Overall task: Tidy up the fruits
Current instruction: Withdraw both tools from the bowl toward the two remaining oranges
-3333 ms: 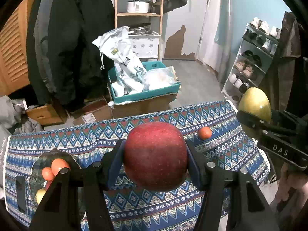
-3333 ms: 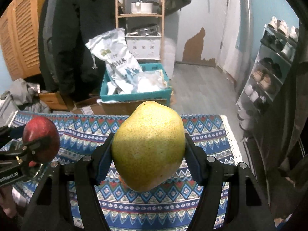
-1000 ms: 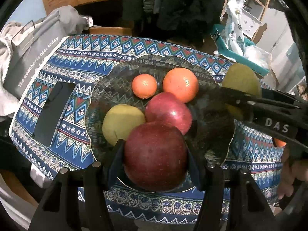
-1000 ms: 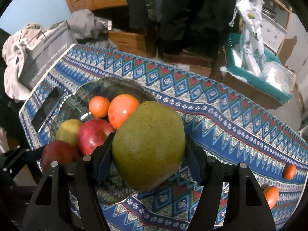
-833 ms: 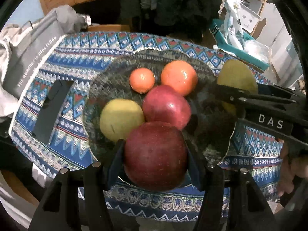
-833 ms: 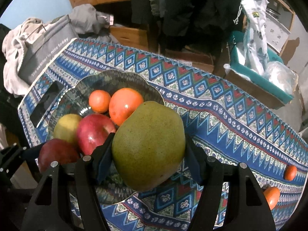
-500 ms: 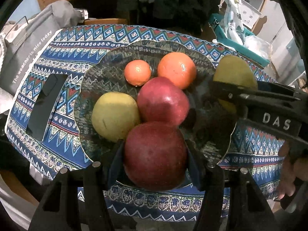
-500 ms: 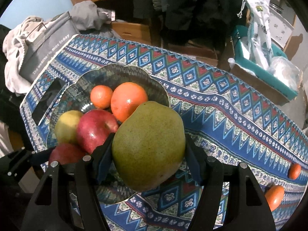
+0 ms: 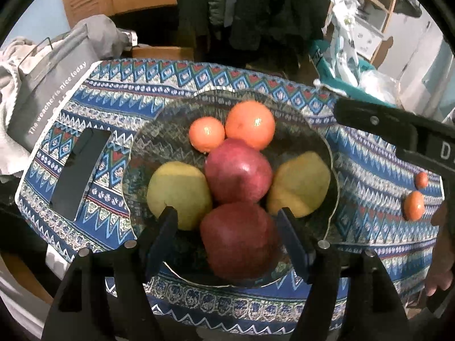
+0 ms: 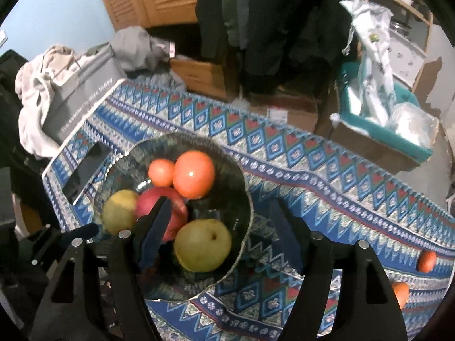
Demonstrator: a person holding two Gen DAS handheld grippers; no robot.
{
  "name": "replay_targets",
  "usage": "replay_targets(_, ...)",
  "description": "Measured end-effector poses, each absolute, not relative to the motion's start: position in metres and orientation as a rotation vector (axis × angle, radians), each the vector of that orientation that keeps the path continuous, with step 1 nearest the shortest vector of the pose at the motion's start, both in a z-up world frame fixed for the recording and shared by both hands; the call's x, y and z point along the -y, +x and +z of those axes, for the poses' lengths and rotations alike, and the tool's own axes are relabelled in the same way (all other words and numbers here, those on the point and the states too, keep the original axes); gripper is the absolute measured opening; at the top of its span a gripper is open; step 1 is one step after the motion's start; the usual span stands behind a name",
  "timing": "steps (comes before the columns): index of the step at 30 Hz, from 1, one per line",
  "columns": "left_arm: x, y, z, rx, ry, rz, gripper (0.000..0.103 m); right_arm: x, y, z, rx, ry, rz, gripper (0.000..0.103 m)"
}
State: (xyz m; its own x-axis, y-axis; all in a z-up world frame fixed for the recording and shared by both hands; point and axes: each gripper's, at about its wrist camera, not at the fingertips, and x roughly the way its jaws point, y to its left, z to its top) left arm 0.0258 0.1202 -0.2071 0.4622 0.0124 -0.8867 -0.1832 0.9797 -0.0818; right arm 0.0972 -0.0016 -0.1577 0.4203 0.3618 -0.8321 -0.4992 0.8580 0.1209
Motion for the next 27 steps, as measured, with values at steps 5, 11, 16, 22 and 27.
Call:
replay_targets(5, -0.12, 0.026, -0.189, -1.029, -0.18, 0.133, 0.074, 0.013, 0.091, -0.141, -0.948, -0.183, 0.494, 0.074)
replay_targets(11, -0.116, 0.027, -0.17, -0.984, -0.198, 0.119, 0.074, 0.03, 0.081, -0.123, -0.883, -0.228, 0.431, 0.074)
replay_targets(16, -0.103, 0.027, -0.159, -0.956, -0.181, 0.099, 0.074, 0.049, 0.076, -0.109, -0.84, -0.239, 0.379, 0.074)
replay_targets(22, -0.086, 0.026, -0.145, -0.928, -0.17, 0.069, 0.074, 0.074, 0.068, -0.094, -0.799, -0.209, 0.331, 0.078)
replay_targets(27, -0.071, 0.025, -0.131, -0.898, -0.147, 0.053, 0.074, 0.096, 0.062, -0.08, -0.769, -0.174, 0.3, 0.079)
